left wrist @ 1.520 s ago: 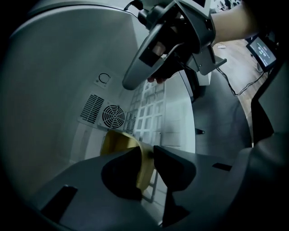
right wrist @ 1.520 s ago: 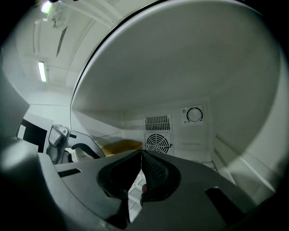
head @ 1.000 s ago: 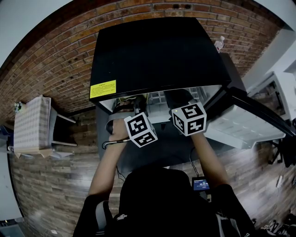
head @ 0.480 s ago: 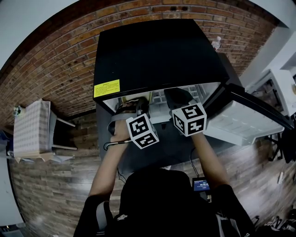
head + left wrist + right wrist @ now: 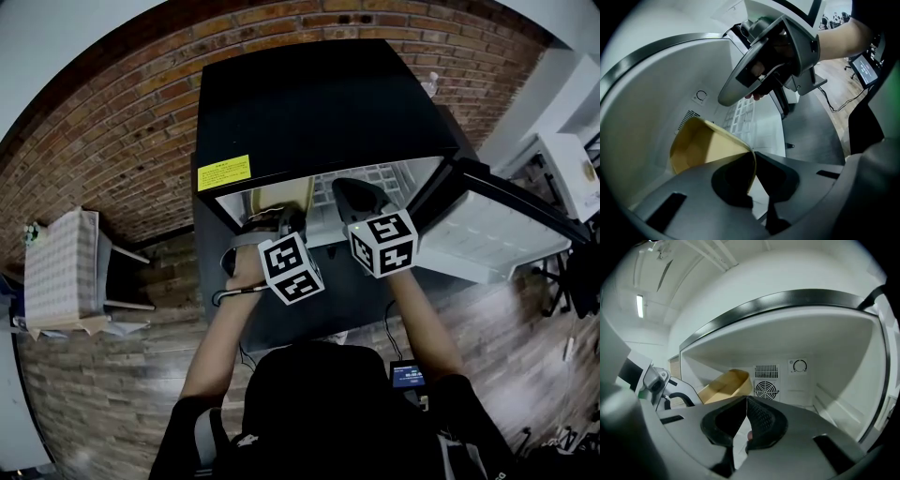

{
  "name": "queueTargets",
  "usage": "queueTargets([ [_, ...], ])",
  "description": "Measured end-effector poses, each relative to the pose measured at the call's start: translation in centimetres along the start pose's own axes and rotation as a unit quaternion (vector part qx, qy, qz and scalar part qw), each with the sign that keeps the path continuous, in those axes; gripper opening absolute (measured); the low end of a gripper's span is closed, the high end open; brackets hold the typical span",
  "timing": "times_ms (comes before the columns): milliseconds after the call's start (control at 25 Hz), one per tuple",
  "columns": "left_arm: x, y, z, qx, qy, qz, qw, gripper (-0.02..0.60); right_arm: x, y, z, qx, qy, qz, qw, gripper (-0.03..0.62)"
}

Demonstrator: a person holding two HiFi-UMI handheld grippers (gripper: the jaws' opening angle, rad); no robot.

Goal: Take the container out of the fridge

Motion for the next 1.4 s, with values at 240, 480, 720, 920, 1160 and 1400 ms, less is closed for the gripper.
queueTargets([
  [240,-1.5,0.0,-1.4,-0.019,-0.019,0.005,0.9996,0.026,1.4,-0.2,-1.2,0.003,-0.014,0.0,1.0,0.041],
  [480,-3.5,-0.2,-2.7,-0.031,-0.041,0.016,0.9985,0.026,2.8,-0.5,-2.5,0.006,-0.029,0.001,1.0,0.041],
  [720,-5.5,-0.7,-3.9,-0.042,-0.066,0.029,0.9965,0.026,4.3,-0.7,-3.9,0.008,-0.044,0.004,0.999,0.041],
  [920,-6.9,-1.1,-4.8,-0.05,-0.08,0.034,0.995,0.026,5.4,-1.1,-4.9,0.008,-0.058,0.007,0.998,0.041],
  [1160,-8.9,-2.0,-5.9,-0.058,-0.096,0.038,0.9929,0.026,7.0,-1.9,-6.4,0.009,-0.077,0.013,0.997,0.041],
  [1400,-10.9,-3.0,-7.3,-0.065,-0.107,0.042,0.9913,0.026,9.0,-2.8,-7.9,0.012,-0.092,0.015,0.996,0.041],
])
Point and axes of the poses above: the fingertips, and each gripper's own axes: z forward along the fingers, x to its left, y out of its top, the point moved 2 cm from there along -z, backward along the fingers, and after that the axes turned 4 degrees about y, right-handed, at the moved point
